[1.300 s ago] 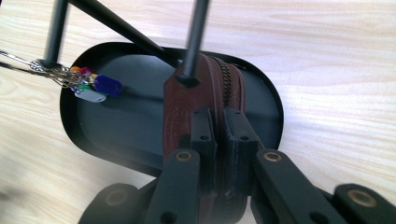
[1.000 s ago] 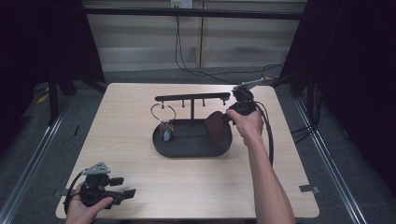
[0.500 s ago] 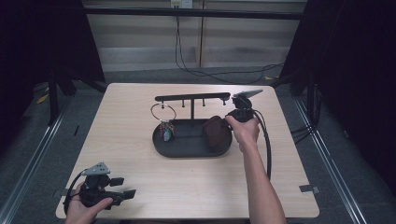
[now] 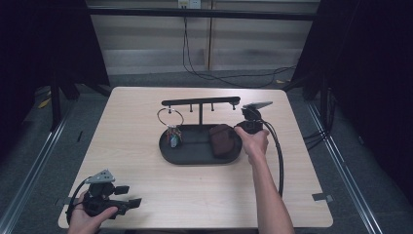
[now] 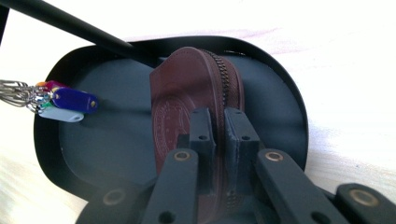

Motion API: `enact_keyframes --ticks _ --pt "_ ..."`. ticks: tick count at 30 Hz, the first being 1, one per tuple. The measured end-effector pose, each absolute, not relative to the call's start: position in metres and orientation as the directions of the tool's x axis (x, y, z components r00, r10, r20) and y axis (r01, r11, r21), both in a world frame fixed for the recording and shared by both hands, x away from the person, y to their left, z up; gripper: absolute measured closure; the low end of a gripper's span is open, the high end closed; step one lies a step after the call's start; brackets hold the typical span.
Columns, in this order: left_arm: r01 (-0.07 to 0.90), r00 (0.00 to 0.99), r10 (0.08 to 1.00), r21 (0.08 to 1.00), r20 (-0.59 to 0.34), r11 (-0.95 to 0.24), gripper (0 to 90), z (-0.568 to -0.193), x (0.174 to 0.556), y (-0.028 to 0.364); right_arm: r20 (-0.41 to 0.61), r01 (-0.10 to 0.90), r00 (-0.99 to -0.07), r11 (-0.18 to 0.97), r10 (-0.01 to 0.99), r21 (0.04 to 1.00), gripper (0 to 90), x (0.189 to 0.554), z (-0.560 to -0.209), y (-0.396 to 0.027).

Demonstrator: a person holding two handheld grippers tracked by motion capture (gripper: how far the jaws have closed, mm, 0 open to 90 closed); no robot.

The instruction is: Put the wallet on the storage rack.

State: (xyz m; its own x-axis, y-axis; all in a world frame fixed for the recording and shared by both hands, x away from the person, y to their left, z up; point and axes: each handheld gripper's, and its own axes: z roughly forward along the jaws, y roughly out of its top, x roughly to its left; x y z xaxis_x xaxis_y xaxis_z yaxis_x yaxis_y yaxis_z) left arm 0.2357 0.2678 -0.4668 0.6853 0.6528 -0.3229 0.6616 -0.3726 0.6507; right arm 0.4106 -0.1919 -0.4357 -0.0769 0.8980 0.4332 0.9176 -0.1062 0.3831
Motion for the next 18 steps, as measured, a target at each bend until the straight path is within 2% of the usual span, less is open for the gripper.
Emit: enact_keyframes --ticks 8,12,14,18 --pt "0.659 0.691 0.645 0.649 -0.326 -0.379 24.5 -0.467 0.2351 0.266 0.398 0.915 -0.064 -0.106 0.915 0.391 78.6 0.4072 -0.4431 -0.196" --pt "0.662 0.688 0.646 0.649 -0.329 -0.375 24.4 -0.4669 0.2353 0.2667 0.383 0.917 -0.072 -0.089 0.921 0.389 74.1 0.4072 -0.4421 -0.1966" --pt "0.662 0.689 0.646 0.649 -0.328 -0.375 24.4 -0.467 0.2352 0.2665 0.367 0.914 -0.074 -0.084 0.927 0.397 68.5 0.4068 -0.4414 -0.197" --pt "0.662 0.689 0.647 0.648 -0.327 -0.377 24.4 -0.4672 0.2353 0.266 0.372 0.91 -0.079 -0.085 0.925 0.405 67.4 0.4052 -0.4375 -0.1977"
